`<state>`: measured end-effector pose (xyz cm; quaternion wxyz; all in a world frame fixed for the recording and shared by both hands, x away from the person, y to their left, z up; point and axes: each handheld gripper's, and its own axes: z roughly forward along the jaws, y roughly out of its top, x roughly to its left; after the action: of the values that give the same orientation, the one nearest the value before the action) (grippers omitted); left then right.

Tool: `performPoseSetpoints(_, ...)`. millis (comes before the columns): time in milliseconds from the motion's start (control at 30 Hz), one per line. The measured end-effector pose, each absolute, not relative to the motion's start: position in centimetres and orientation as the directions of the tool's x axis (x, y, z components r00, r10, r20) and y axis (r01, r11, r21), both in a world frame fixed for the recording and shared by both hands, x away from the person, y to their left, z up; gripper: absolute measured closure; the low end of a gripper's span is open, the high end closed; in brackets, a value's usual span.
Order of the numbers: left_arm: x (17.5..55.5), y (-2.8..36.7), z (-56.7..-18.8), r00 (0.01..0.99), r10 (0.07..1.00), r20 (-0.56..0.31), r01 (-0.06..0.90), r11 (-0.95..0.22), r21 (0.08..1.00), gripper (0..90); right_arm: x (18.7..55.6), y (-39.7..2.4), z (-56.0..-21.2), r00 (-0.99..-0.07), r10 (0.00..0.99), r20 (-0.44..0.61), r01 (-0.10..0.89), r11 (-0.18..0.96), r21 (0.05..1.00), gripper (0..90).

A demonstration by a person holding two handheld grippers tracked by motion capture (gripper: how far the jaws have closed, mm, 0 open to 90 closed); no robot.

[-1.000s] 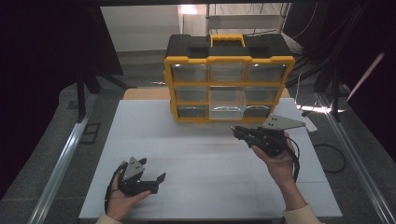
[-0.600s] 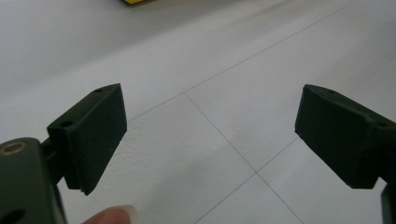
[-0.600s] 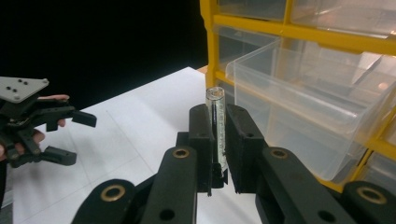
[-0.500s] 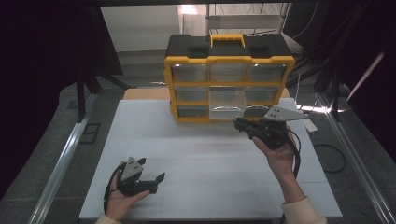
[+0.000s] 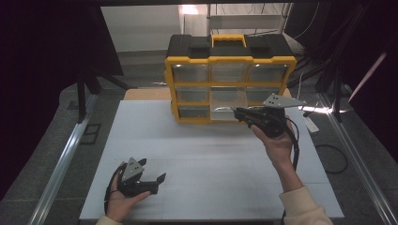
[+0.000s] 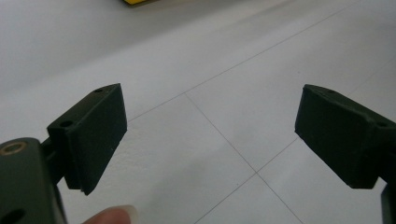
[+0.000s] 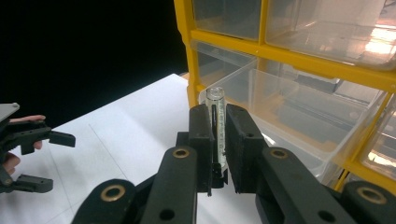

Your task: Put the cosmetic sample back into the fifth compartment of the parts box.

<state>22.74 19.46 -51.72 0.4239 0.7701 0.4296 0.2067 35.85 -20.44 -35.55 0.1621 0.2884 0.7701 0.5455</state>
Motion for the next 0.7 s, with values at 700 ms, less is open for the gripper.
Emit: performPoseSetpoints(700,22.7,19.6,-51.7,0.545,0.837,-0.047,0.485,-0.269,0.832,9.5,38.4,-19.2,-34.4,-0.762,0.644,0.068,0.282,0.236,0.930,81.3)
